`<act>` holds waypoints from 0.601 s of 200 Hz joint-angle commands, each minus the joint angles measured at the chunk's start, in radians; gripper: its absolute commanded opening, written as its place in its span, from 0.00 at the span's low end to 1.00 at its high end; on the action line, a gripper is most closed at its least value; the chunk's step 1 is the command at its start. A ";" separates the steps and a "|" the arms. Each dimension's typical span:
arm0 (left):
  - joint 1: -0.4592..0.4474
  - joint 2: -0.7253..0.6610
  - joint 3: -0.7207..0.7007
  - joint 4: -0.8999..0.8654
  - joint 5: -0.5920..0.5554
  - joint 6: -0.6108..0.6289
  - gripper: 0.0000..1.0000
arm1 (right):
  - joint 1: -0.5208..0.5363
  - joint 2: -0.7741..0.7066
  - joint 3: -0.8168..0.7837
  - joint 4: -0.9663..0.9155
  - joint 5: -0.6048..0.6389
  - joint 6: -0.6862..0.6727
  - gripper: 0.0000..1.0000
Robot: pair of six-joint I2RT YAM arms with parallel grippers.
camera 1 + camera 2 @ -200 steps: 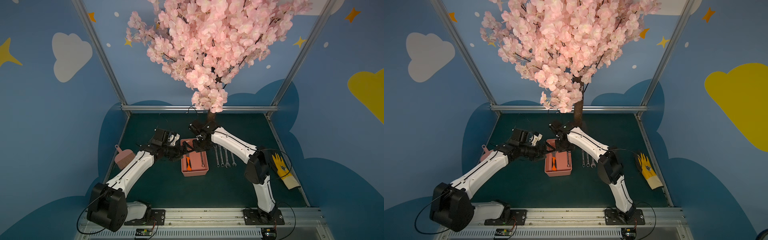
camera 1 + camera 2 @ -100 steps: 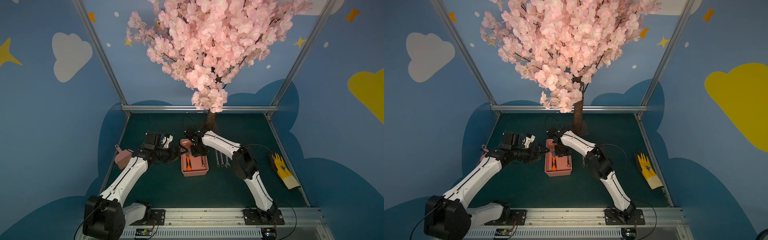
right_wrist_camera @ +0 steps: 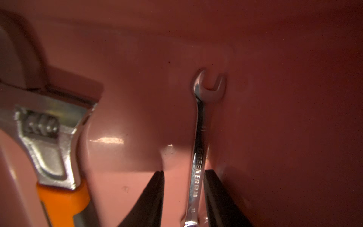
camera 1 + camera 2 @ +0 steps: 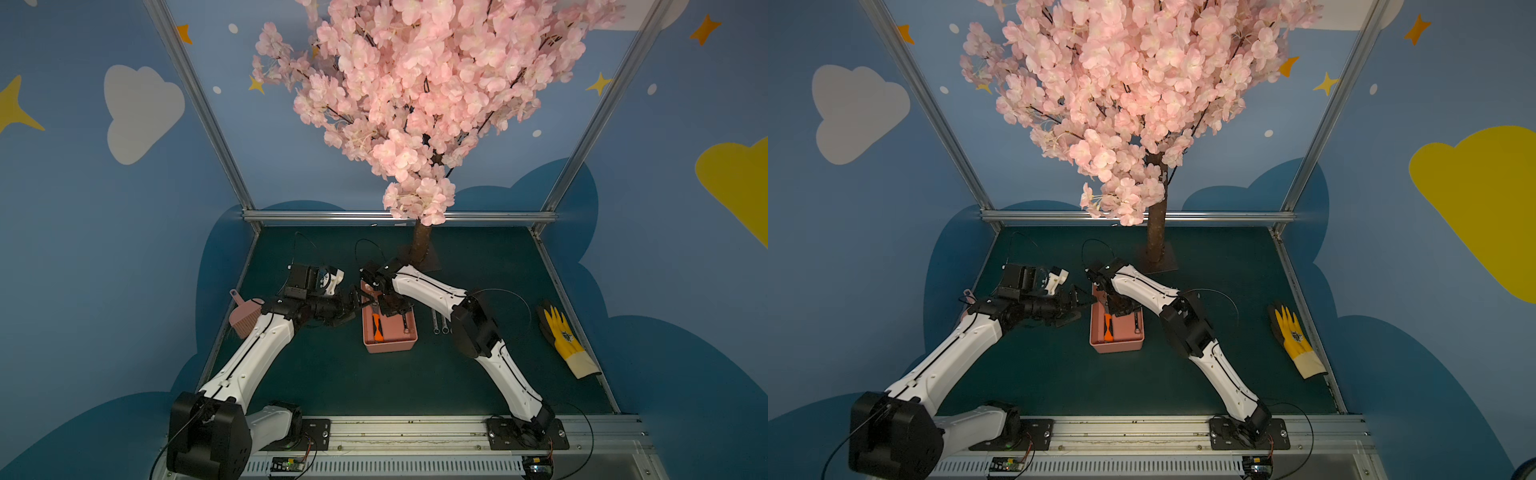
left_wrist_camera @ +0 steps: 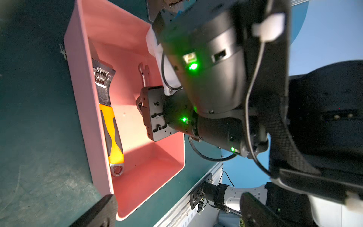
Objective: Take out the wrench from the storage box
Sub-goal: Adjust the wrench in the storage box.
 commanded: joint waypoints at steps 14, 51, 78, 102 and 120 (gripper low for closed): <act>0.013 0.005 -0.002 -0.013 0.032 0.029 1.00 | 0.000 0.016 -0.026 -0.059 0.048 0.099 0.40; 0.026 0.011 -0.006 -0.014 0.050 0.043 1.00 | -0.005 0.016 -0.045 -0.045 0.055 0.124 0.40; 0.040 0.016 -0.014 -0.007 0.062 0.047 1.00 | -0.020 0.002 -0.119 0.029 -0.015 0.133 0.40; 0.051 0.017 -0.028 0.003 0.072 0.048 1.00 | -0.028 -0.032 -0.183 0.121 -0.083 0.110 0.40; 0.056 0.022 -0.033 0.009 0.078 0.048 1.00 | -0.025 -0.051 -0.200 0.168 -0.109 0.087 0.39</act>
